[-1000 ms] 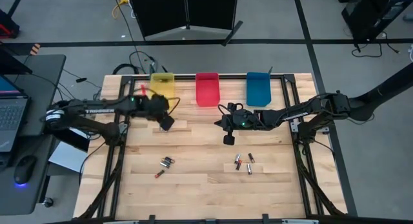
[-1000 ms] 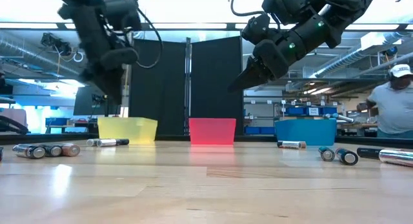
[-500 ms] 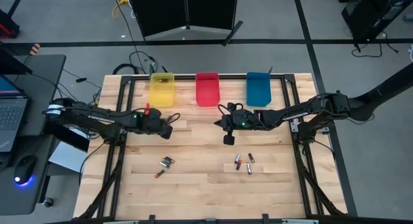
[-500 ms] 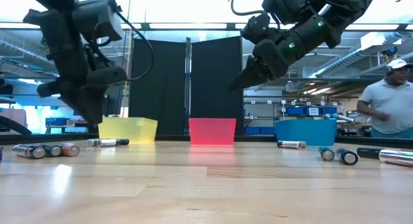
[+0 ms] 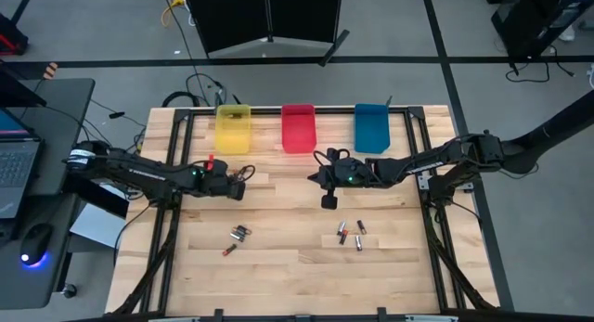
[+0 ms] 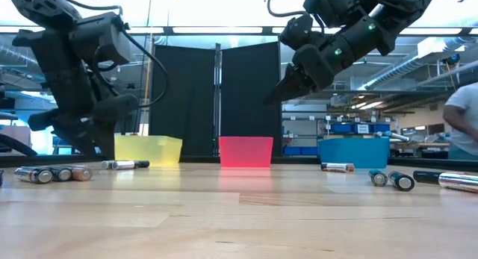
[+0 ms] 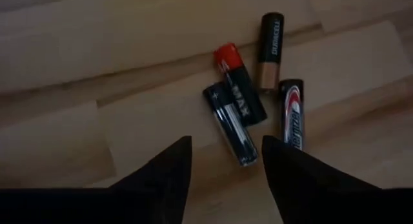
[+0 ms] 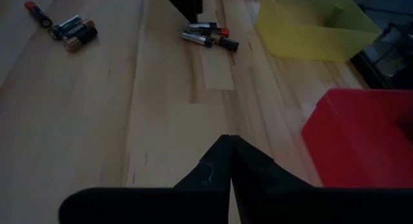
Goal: Sort batteries
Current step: Put the silver battery into the red bin
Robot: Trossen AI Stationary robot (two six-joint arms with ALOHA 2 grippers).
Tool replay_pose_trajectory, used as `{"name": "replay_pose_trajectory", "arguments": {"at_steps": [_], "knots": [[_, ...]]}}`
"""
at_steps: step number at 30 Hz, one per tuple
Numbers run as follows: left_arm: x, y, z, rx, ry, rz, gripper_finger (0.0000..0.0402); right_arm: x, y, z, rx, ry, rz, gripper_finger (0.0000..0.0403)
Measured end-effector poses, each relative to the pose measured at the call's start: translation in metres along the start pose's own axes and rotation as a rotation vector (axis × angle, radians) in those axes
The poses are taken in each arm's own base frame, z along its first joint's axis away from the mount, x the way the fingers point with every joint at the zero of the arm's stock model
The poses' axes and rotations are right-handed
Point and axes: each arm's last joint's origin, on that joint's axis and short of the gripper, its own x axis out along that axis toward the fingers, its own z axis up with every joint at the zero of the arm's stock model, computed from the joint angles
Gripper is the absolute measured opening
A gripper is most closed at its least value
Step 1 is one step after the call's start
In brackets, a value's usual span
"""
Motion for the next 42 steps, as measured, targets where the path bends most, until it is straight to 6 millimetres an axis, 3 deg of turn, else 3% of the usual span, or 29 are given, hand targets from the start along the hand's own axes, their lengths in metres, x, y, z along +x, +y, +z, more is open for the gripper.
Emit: {"name": "replay_pose_trajectory", "arguments": {"at_steps": [32, 37, 42], "knots": [[0.018, 0.004, -0.008, 0.069, -0.028, 0.09, 0.0196, 0.0, 0.001, 0.0, -0.01, -0.002, 0.004, 0.0016], [0.017, 0.008, -0.009, 0.089, -0.016, 0.126, 0.0158, 0.0, 0.001, 0.0, -0.012, -0.002, 0.004, 0.0019], [0.017, 0.01, -0.01, 0.181, 0.0, 0.147, 0.008, 0.0, 0.001, 0.0, -0.012, -0.002, 0.004, 0.0016]]}}
